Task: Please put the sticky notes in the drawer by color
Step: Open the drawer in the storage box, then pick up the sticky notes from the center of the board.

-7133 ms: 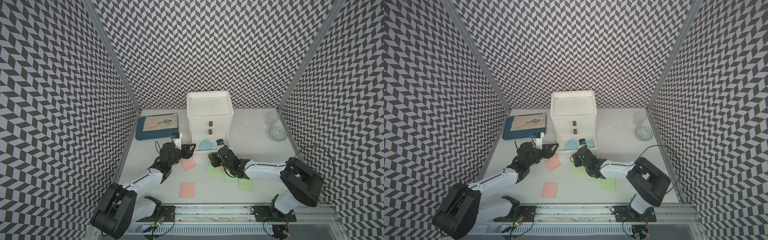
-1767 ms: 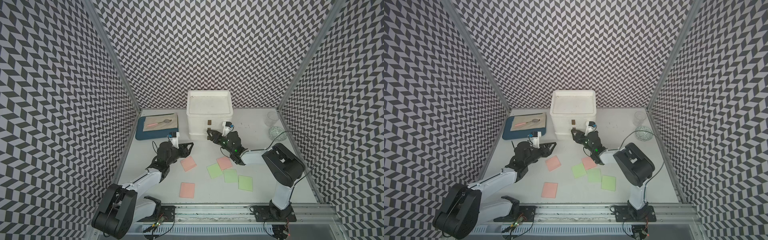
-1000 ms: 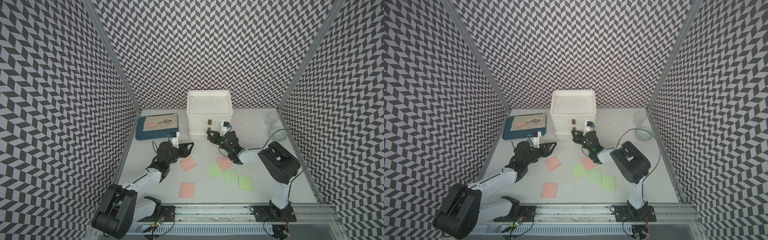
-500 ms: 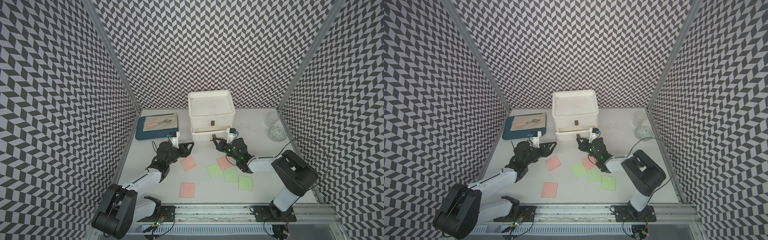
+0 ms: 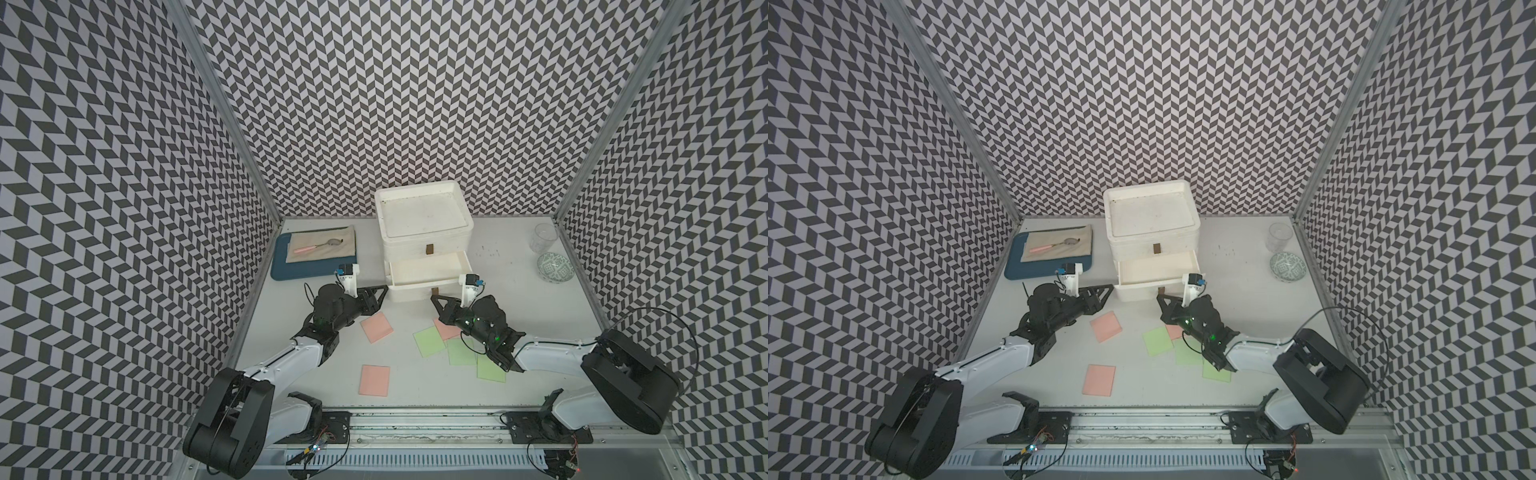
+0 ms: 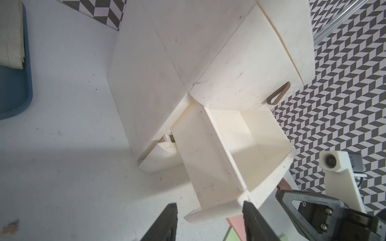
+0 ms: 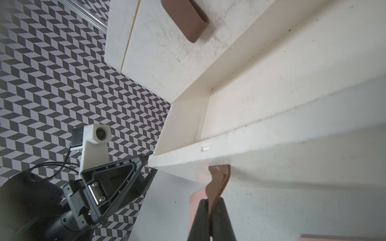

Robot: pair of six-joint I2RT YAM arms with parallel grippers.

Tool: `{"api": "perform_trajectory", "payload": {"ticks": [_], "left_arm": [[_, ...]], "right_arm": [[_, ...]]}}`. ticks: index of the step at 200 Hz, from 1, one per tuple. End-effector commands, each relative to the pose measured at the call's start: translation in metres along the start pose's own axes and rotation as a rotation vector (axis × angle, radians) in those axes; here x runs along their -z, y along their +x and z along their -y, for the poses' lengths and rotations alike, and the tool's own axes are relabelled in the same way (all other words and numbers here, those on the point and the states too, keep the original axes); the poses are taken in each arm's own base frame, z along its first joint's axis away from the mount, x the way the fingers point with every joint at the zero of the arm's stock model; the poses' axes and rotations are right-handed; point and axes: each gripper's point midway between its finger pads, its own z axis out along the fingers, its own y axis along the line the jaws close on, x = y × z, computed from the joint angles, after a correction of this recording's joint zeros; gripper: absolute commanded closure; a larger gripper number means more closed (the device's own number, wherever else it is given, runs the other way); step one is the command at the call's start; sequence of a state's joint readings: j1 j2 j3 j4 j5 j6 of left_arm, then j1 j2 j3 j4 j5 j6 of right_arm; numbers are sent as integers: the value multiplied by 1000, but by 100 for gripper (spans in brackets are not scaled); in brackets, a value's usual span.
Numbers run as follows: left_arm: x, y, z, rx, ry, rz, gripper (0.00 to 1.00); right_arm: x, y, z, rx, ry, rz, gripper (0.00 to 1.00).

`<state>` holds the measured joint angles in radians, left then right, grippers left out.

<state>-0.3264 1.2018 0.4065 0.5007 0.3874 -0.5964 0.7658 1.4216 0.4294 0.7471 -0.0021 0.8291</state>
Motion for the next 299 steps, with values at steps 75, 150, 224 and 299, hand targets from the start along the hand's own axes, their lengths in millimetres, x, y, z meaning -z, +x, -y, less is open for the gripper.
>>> {"api": "perform_trajectory", "payload": {"ticks": [75, 150, 224, 299], "left_arm": [[4, -4, 5, -16, 24, 24, 46], [5, -5, 7, -20, 29, 30, 46], [14, -7, 32, -81, 52, 70, 46], [9, 9, 69, -155, 103, 60, 46]], "right_arm": [[10, -3, -23, 56, -27, 34, 99], [37, -27, -29, 144, 64, 60, 52], [104, 31, 39, 181, 392, -301, 14], [139, 76, 89, 120, 617, -423, 4]]}}
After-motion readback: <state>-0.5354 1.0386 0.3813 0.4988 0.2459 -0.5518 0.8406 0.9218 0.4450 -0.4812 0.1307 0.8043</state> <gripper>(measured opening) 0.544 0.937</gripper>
